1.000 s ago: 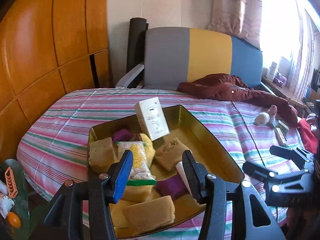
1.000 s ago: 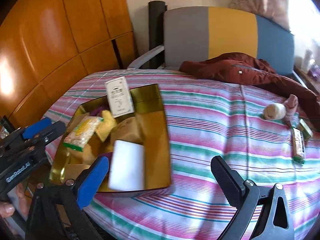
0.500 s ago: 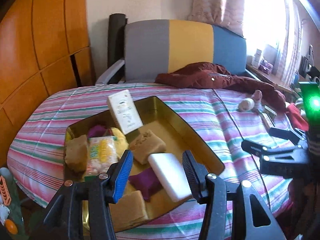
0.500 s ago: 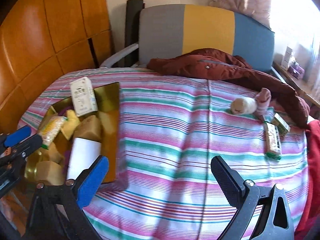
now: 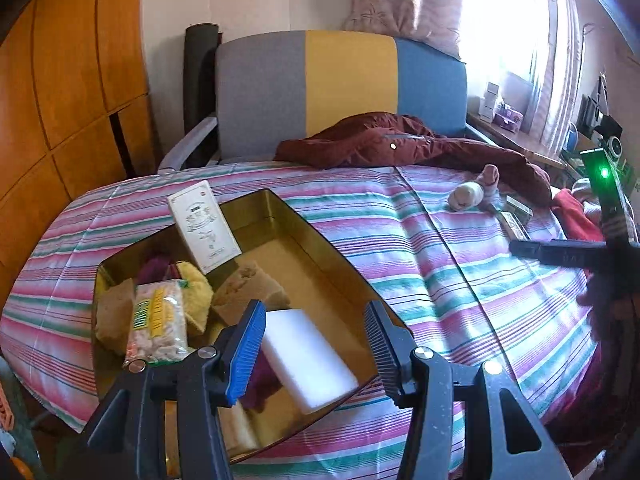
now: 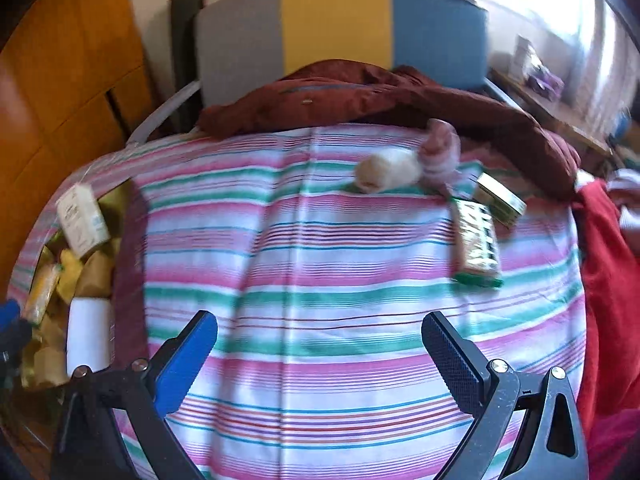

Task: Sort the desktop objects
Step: 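Move both tools toward the remaining items on the sheet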

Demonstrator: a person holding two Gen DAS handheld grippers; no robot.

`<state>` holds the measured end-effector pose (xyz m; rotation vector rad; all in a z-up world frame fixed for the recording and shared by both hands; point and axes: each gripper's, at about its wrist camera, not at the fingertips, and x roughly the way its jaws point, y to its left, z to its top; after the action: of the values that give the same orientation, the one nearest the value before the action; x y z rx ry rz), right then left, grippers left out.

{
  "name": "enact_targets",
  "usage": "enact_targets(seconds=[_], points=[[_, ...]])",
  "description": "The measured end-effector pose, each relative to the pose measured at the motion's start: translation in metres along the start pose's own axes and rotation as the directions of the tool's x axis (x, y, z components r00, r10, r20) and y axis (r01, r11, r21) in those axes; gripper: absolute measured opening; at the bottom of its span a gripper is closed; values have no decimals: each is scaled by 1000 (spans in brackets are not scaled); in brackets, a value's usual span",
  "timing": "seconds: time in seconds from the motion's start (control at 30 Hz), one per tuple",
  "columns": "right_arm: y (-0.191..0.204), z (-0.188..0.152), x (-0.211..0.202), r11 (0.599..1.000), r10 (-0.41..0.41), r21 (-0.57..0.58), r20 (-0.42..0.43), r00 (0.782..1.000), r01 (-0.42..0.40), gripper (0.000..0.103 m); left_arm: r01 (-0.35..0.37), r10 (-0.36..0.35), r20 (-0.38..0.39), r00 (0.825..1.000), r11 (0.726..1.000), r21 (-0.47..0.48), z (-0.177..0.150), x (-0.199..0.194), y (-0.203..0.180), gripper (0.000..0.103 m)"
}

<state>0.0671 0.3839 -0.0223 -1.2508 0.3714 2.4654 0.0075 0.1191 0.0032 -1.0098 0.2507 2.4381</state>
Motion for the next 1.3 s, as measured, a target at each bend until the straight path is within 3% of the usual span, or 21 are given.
enact_targets(seconds=[0.27,0.63,1.0,1.3], points=[[-81,14,1,984,-51,171,-13,999,53,103,42,-42,-19,999,998,41,8,11,-24,52],[-173,28,19,928,-123,350,-38,992,129,103,95,-88,-72,993,991,94,18,37,-59,52],[-223,73,72,852,-148,499,-62,987,159,103,114,-101,-106,989,986,121,28,61,-82,52],[-229,111,132,802,-203,545,-138,969,246,103,123,-109,-132,985,987,103,35,80,-82,52]])
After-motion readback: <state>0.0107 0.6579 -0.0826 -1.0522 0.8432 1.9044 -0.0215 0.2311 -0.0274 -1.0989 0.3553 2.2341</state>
